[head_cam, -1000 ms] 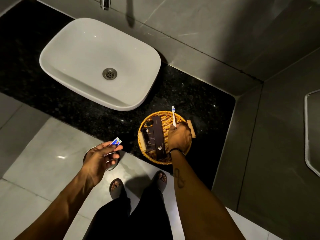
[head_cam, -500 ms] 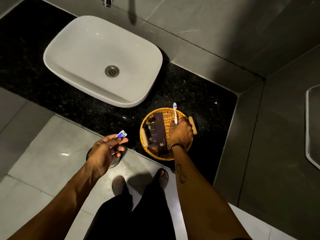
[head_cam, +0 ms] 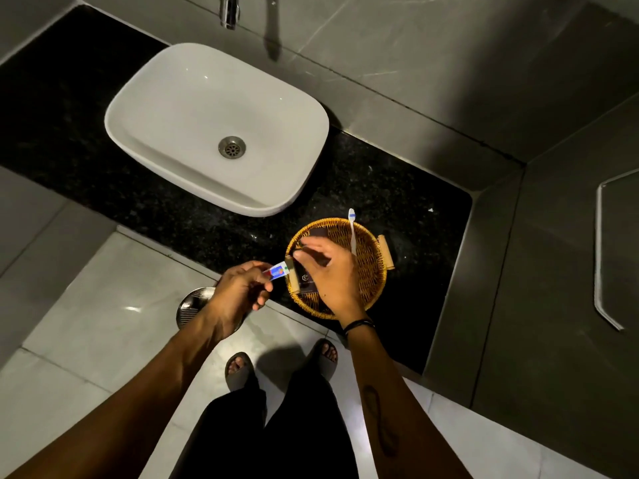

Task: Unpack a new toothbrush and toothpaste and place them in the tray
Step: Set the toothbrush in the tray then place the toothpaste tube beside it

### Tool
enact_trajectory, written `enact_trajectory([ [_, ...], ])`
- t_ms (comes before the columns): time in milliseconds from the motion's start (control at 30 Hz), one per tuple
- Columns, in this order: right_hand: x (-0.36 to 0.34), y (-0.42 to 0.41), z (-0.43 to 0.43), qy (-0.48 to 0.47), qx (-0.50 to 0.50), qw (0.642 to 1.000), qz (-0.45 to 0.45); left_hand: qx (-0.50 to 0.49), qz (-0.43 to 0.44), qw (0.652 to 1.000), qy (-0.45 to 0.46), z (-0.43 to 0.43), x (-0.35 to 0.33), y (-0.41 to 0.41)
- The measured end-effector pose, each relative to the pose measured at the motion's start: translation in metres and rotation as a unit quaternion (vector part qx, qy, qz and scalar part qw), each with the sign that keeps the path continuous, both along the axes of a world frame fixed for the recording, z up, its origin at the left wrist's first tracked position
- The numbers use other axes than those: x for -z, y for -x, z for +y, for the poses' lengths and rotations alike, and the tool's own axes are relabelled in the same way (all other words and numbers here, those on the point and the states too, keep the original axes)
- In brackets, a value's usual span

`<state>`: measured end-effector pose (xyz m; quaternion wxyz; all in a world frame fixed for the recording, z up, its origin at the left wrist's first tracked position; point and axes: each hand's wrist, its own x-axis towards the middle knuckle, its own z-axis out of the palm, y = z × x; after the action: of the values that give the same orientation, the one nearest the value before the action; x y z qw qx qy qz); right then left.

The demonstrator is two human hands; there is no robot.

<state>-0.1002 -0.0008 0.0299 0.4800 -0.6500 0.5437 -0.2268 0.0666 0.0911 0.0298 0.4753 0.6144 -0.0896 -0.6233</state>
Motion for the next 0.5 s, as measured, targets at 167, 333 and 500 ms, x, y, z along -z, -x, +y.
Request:
enact_trajectory([
  [167, -0.007, 0.000, -0.010, -0.050, -0.086, 0.995, 0.000, 0.067, -0.026, 0.997, 0.023, -0.013, -0.005, 0.009],
  [333, -0.003, 0.018, -0.013, -0.113, -0.020, 0.993, -0.027, 0.021, -0.040, 0.998, 0.049, -0.022, 0.002, 0.013],
  [500, -0.002, 0.025, -0.011, -0.178, 0.044, 0.980, -0.082, -0.024, -0.084, 0.994, 0.070, -0.023, 0.007, 0.018],
])
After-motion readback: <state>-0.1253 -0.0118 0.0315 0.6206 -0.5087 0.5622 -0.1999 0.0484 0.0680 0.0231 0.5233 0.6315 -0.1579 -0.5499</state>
